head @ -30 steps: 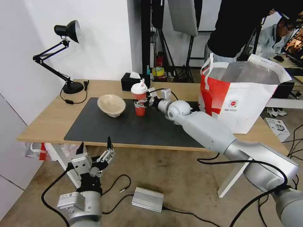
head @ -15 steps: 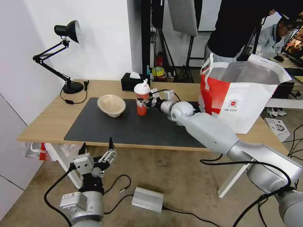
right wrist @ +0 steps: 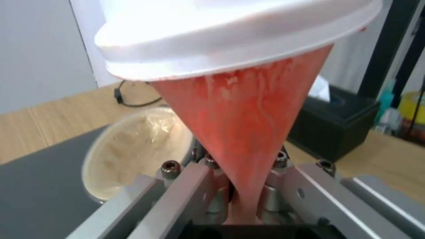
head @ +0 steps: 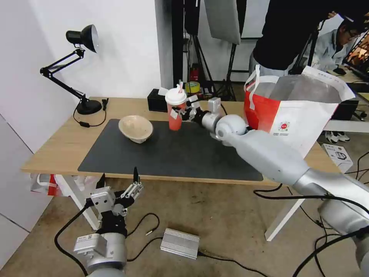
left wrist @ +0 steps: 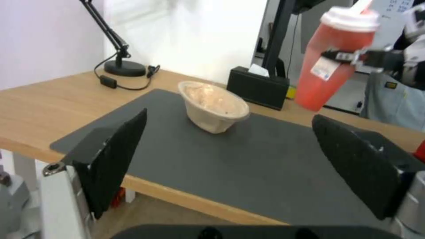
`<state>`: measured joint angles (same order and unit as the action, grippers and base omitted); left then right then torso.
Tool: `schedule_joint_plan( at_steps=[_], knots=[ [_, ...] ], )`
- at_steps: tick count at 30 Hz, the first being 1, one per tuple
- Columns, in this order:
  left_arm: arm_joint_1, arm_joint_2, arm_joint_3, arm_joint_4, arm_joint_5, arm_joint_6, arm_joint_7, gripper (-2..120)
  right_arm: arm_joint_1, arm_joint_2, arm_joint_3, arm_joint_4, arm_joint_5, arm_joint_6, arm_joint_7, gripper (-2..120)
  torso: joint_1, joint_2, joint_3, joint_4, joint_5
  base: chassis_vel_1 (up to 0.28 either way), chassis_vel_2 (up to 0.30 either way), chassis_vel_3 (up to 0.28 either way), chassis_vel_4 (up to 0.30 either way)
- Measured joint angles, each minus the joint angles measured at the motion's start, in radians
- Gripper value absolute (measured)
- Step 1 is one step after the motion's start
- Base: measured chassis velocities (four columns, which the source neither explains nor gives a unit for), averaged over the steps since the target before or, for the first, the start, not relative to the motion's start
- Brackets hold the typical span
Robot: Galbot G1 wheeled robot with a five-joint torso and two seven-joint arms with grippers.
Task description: Pick up the trash from the table and place it into the takeout bag.
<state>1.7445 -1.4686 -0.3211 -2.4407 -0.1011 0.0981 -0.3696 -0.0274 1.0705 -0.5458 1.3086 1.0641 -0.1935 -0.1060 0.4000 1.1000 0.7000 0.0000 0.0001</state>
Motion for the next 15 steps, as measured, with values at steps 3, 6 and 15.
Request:
schedule_joint_plan(
  at_steps=[3, 6, 15],
  knots=[
    [0.001, 0.000, 0.002, 0.000, 0.000, 0.000, 0.000, 100, 0.000, -0.019, 0.006, 0.032, 0.005, -0.004, 0.011, 3, 0.000, 0.000, 0.000, 0.0000, 0.0000, 0.000, 0.000, 0.000, 0.000],
    [0.002, 0.000, 0.004, -0.001, 0.003, 0.001, 0.000, 100, -0.007, -0.043, 0.022, 0.081, 0.012, -0.014, 0.035, 3, 0.000, 0.000, 0.000, -0.0001, -0.0002, 0.000, 0.000, 0.000, 0.000],
    [0.018, 0.000, -0.009, -0.018, 0.005, 0.001, -0.002, 100, -0.009, -0.101, 0.052, 0.188, 0.040, -0.043, 0.116, 3, 0.000, 0.000, 0.000, 0.0001, -0.0001, 0.000, 0.000, 0.000, 0.000]
  ],
)
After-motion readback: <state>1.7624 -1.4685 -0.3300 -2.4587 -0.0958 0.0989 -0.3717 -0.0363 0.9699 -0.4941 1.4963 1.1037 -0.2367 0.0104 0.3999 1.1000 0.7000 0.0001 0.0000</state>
